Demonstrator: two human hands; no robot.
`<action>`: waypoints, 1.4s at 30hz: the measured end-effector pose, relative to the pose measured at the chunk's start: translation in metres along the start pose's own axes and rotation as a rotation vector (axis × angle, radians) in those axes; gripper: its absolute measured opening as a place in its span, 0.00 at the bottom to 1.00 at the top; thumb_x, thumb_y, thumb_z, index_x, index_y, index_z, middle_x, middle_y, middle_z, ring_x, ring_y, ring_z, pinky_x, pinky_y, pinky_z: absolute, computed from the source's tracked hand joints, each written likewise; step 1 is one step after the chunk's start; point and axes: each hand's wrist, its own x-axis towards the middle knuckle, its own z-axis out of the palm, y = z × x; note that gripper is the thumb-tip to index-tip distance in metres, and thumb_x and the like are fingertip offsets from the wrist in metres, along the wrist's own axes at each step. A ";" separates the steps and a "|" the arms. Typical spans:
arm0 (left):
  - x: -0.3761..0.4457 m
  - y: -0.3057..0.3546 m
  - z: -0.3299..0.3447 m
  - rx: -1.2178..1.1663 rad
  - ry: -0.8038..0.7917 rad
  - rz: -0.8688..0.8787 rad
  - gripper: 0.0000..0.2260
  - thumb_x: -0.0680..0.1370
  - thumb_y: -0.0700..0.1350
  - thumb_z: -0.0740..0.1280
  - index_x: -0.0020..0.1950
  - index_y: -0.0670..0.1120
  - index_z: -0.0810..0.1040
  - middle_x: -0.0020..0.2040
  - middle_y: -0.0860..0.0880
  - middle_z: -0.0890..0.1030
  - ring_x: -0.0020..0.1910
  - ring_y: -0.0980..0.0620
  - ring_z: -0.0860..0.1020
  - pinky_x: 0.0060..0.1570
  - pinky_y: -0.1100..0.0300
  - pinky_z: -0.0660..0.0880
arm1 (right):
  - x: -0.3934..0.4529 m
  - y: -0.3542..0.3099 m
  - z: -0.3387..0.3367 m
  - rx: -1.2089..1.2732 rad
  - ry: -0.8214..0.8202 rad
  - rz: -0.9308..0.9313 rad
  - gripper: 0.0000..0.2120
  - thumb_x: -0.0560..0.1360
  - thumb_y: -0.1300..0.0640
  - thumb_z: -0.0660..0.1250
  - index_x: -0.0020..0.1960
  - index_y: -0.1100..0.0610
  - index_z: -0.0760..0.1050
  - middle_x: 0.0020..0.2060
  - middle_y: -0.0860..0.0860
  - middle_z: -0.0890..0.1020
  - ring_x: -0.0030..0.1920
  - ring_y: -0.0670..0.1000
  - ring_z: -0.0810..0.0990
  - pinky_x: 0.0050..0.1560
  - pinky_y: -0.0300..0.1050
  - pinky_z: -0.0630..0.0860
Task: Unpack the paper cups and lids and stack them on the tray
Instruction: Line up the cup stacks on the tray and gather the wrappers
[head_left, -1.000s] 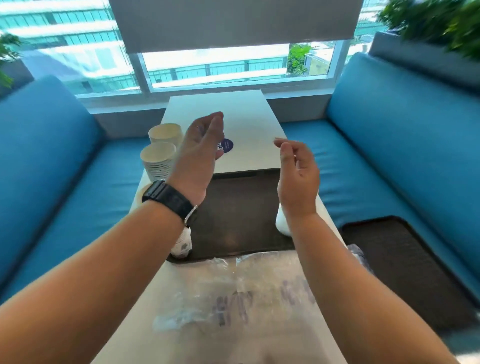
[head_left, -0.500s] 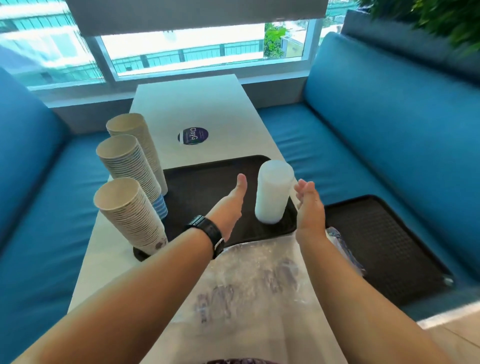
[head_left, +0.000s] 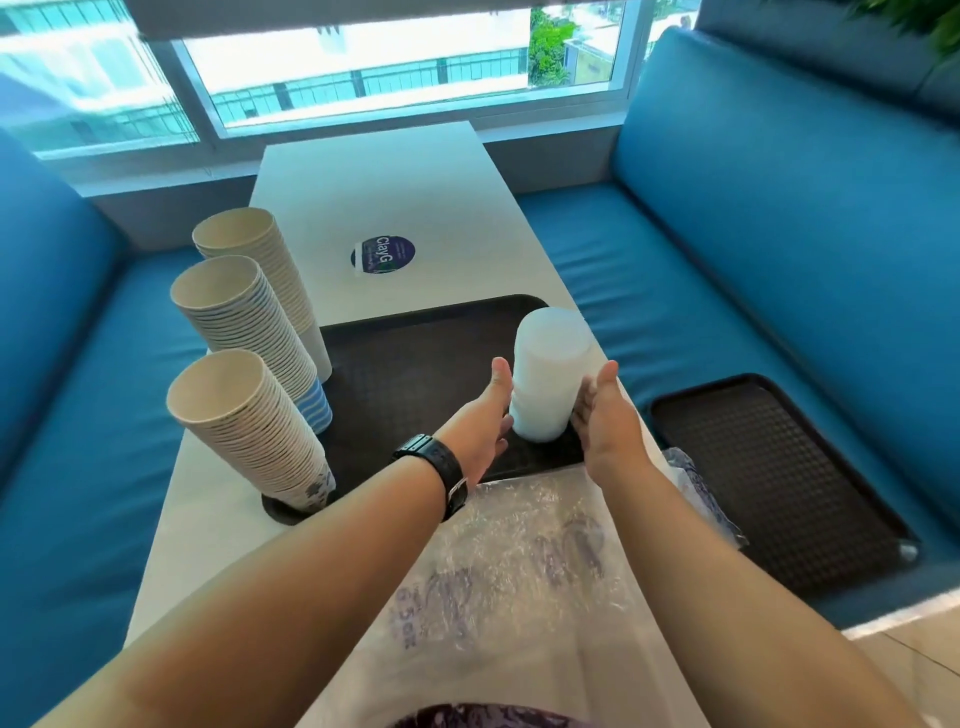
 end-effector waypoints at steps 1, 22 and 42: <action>-0.002 -0.001 -0.002 -0.007 -0.003 -0.004 0.57 0.53 0.82 0.53 0.79 0.61 0.53 0.80 0.54 0.57 0.79 0.48 0.57 0.78 0.43 0.50 | -0.001 0.001 0.001 -0.008 -0.006 0.004 0.28 0.82 0.38 0.45 0.66 0.53 0.75 0.52 0.44 0.79 0.60 0.47 0.74 0.62 0.40 0.68; -0.079 -0.063 -0.087 -0.359 0.244 0.141 0.32 0.82 0.66 0.43 0.81 0.50 0.51 0.80 0.54 0.57 0.79 0.52 0.56 0.77 0.49 0.51 | -0.056 0.047 0.101 -0.068 -0.302 0.093 0.25 0.82 0.39 0.47 0.58 0.52 0.77 0.55 0.49 0.82 0.56 0.48 0.78 0.61 0.44 0.73; -0.122 -0.100 -0.100 -0.235 0.487 0.255 0.27 0.81 0.62 0.59 0.77 0.53 0.64 0.76 0.53 0.67 0.74 0.53 0.66 0.76 0.53 0.59 | -0.077 0.043 0.082 -0.345 -0.301 -0.120 0.18 0.82 0.47 0.58 0.67 0.53 0.75 0.59 0.44 0.79 0.63 0.46 0.74 0.62 0.40 0.68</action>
